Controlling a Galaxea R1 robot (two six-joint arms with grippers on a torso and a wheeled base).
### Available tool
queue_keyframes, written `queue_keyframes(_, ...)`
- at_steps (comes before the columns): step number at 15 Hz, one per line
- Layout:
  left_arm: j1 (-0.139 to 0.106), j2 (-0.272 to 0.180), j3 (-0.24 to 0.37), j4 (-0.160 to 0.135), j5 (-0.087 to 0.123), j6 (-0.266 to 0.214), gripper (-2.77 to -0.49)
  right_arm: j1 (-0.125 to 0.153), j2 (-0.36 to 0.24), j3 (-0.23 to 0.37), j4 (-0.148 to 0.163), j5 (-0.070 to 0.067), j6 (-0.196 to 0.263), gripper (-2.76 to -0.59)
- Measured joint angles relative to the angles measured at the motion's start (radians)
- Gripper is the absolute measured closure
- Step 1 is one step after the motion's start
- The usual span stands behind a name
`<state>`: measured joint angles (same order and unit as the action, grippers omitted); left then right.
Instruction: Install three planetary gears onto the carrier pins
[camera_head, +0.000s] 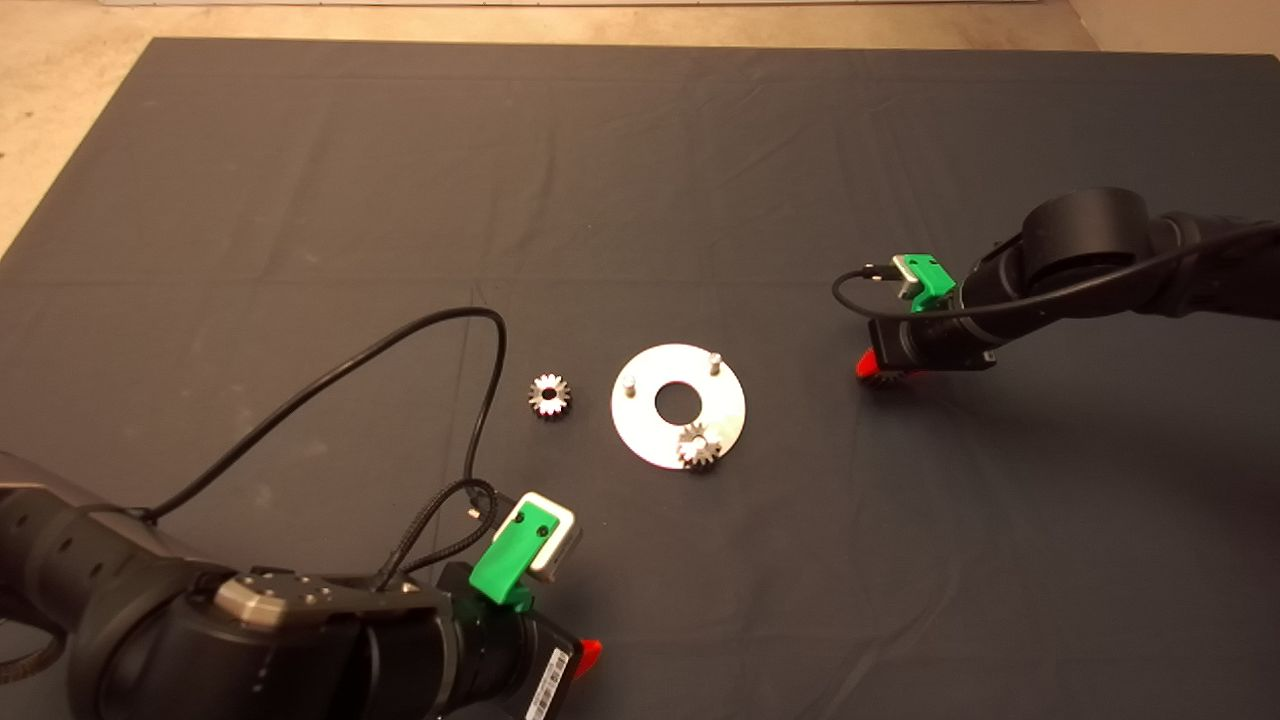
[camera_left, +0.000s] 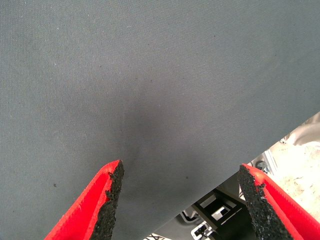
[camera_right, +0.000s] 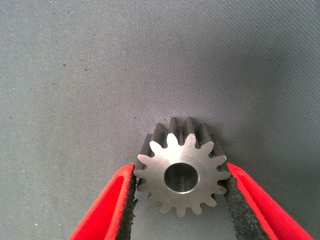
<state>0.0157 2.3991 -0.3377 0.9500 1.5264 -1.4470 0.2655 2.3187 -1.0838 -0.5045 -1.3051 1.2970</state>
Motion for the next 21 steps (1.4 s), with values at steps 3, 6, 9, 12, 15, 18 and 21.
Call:
queue_keyframes(3,0.000,0.000,0.000,0.000,0.000,0.000,-1.62,-0.002,0.000,0.000,-0.005,0.000,0.000,-1.14)
queue_keyframes(6,0.000,0.000,0.000,0.000,0.000,0.000,-1.62,-0.003,0.000,0.000,-0.015,0.000,-0.006,-1.12)
queue_keyframes(9,0.000,0.000,0.000,0.000,0.000,0.000,-1.62,-0.005,0.000,0.001,-0.019,-0.001,-0.006,-1.10)
queue_keyframes(12,0.000,0.000,0.000,0.000,0.000,0.000,-1.62,-0.005,0.000,0.001,-0.019,-0.001,-0.017,-1.06)
queue_keyframes(15,0.000,0.000,0.000,0.000,0.000,0.000,-1.62,-0.005,0.000,0.004,-0.022,-0.001,-0.018,-1.04)
queue_keyframes(18,0.000,0.000,0.000,0.000,0.000,0.000,-1.62,-0.006,0.000,0.004,-0.022,-0.002,-0.018,-1.01)
queue_keyframes(21,0.000,0.000,0.000,0.000,0.000,0.000,-1.62,-0.008,0.000,0.015,-0.030,-0.004,-0.018,-1.01)
